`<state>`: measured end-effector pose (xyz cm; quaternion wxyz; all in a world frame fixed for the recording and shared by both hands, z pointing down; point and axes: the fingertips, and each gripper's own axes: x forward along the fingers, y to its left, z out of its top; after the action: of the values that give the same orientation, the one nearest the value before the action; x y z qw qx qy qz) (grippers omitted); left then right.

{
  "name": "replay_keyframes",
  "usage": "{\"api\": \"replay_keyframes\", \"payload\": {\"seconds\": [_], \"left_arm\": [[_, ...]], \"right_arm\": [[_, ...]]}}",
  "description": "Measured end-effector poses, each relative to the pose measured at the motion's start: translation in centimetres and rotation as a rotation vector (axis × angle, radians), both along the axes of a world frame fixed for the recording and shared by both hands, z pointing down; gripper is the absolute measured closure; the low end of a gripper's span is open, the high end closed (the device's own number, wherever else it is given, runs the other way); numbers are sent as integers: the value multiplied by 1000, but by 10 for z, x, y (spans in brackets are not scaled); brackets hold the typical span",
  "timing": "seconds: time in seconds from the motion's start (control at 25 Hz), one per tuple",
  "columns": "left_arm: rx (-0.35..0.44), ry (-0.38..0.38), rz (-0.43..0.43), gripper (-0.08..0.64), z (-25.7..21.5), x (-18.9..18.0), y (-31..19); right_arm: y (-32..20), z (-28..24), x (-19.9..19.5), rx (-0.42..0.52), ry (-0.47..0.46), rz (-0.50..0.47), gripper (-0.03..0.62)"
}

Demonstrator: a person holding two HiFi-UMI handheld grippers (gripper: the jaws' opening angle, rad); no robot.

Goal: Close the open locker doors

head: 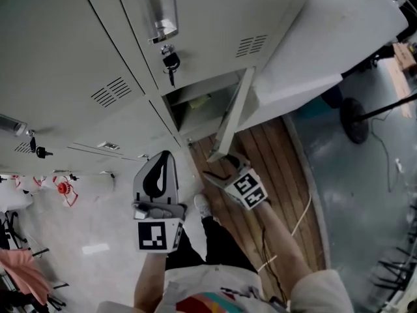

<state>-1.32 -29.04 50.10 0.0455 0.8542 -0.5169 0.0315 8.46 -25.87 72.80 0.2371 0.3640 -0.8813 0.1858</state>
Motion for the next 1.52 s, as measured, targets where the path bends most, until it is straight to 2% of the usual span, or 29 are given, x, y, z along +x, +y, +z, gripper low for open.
{"api": "replay_keyframes", "payload": {"seconds": [0.52,0.92,1.52], "left_arm": [[-19,3,-89,554,10,-51,3],[-34,3,-152,554,19,-88,-1],[-51,8,-197,554,31,-119,-6]], "right_arm": [[-39,1,-48,29,7,-58,252],[-92,-4,-84,68,8,-49,252],[-147,0,-106,92,65,-51,252]]}}
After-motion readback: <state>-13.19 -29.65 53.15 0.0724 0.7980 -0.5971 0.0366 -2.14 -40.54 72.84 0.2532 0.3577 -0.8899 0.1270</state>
